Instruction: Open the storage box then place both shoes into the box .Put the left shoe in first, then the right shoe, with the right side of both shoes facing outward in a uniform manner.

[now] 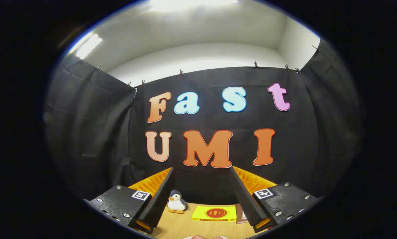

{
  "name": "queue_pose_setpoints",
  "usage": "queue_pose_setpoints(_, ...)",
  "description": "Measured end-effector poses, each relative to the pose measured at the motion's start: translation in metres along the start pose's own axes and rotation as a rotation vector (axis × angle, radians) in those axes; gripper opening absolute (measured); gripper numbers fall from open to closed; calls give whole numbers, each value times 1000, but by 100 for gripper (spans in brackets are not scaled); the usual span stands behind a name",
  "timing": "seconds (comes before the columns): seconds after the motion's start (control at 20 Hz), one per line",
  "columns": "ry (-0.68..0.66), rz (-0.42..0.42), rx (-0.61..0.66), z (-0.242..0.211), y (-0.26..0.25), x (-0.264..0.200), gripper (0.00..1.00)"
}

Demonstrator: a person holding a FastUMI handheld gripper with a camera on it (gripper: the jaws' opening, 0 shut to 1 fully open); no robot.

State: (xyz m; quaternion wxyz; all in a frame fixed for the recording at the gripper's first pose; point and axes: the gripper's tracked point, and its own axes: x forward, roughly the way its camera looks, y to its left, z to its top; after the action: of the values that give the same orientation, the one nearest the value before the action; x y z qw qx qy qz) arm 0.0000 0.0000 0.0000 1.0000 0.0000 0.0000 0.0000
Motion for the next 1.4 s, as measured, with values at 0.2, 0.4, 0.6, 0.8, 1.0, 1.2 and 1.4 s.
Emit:
queue_pose_setpoints(0.2,-12,-5,-17,8,-2,-10,98)
queue_pose_setpoints(0.4,-22,1,-31,11,-1,-16,98)
queue_pose_setpoints(0.6,-6,6,-22,4,0,-20,98)
queue_pose_setpoints(0.8,69,26,-15,-26,4,-22,98)
queue_pose_setpoints(1.0,172,88,66,-60,20,-30,98)
queue_pose_setpoints(1.2,274,155,118,-97,47,-37,98)
queue_pose_setpoints(1.4,453,195,185,-155,70,-51,98)
